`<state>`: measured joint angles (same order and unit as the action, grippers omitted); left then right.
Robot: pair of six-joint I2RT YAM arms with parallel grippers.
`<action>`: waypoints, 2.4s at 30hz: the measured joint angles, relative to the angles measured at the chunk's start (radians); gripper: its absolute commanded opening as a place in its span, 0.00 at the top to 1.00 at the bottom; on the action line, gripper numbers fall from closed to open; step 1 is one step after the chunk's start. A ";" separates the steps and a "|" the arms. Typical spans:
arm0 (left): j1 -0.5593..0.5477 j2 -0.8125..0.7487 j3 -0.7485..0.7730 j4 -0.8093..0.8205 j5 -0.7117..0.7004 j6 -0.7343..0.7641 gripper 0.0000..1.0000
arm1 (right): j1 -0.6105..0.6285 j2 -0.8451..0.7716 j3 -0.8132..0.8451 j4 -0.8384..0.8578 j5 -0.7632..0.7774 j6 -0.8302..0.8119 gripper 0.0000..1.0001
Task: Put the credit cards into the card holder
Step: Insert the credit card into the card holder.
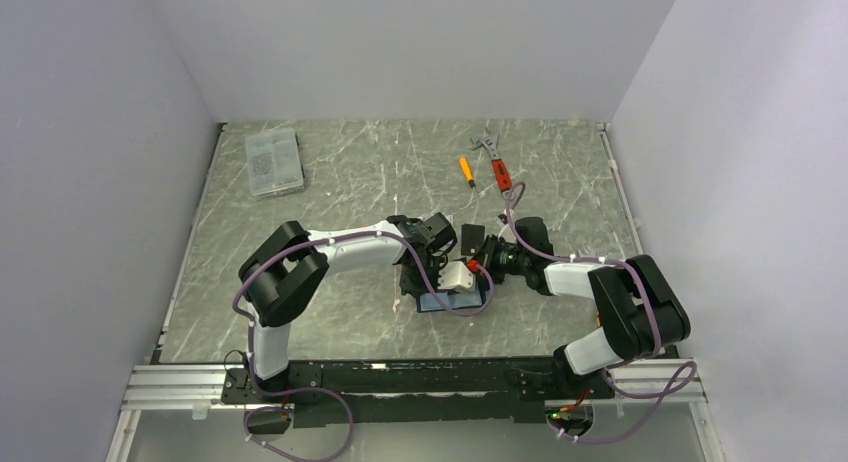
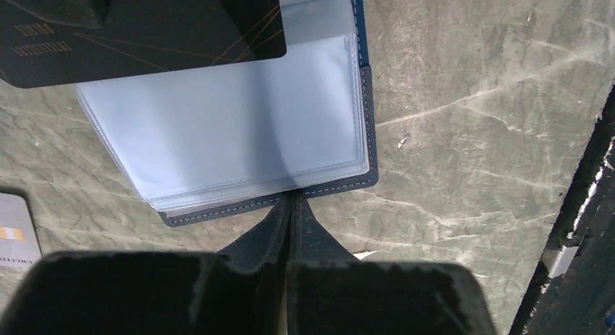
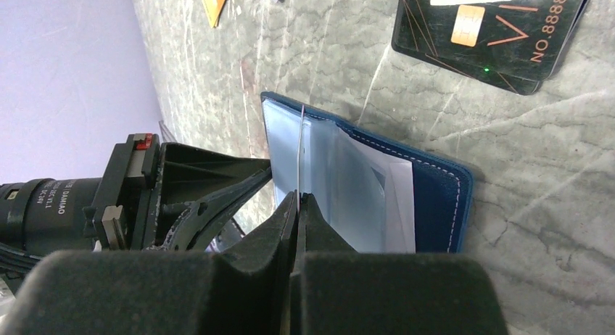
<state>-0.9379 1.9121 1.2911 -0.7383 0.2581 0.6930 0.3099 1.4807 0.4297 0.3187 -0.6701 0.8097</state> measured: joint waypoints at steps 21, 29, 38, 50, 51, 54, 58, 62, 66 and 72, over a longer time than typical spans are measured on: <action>0.000 0.000 0.001 -0.001 0.000 -0.002 0.98 | 0.000 0.017 -0.010 0.010 0.013 -0.001 1.00; -0.001 0.000 0.003 -0.003 -0.002 -0.002 0.99 | 0.000 0.039 -0.016 0.030 0.009 0.001 1.00; -0.003 0.002 0.005 -0.006 -0.004 -0.002 1.00 | -0.001 0.050 -0.052 0.097 -0.013 0.026 1.00; -0.009 0.002 0.007 -0.008 -0.016 -0.002 1.00 | -0.001 0.073 -0.085 0.174 -0.072 0.058 1.00; -0.009 0.002 0.007 -0.008 -0.016 -0.002 1.00 | -0.001 0.080 -0.085 0.180 -0.074 0.059 1.00; -0.011 0.002 0.007 -0.008 -0.019 -0.002 1.00 | -0.001 0.094 -0.085 0.185 -0.080 0.059 1.00; -0.012 0.002 0.007 -0.008 -0.021 -0.002 1.00 | -0.001 0.096 -0.083 0.182 -0.080 0.058 1.00; -0.013 0.002 0.007 -0.008 -0.022 -0.002 1.00 | -0.001 0.103 -0.074 0.173 -0.084 0.050 1.00; -0.013 0.002 0.007 -0.008 -0.023 -0.002 1.00 | 0.002 0.132 -0.053 0.170 -0.101 0.046 1.00; -0.013 0.002 0.007 -0.008 -0.023 -0.002 1.00 | 0.023 0.154 -0.019 0.151 -0.115 0.023 1.00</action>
<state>-0.9508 1.9141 1.2984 -0.7467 0.2352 0.6914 0.3328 1.6348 0.4110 0.4698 -0.7853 0.8330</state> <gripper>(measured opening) 0.021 0.009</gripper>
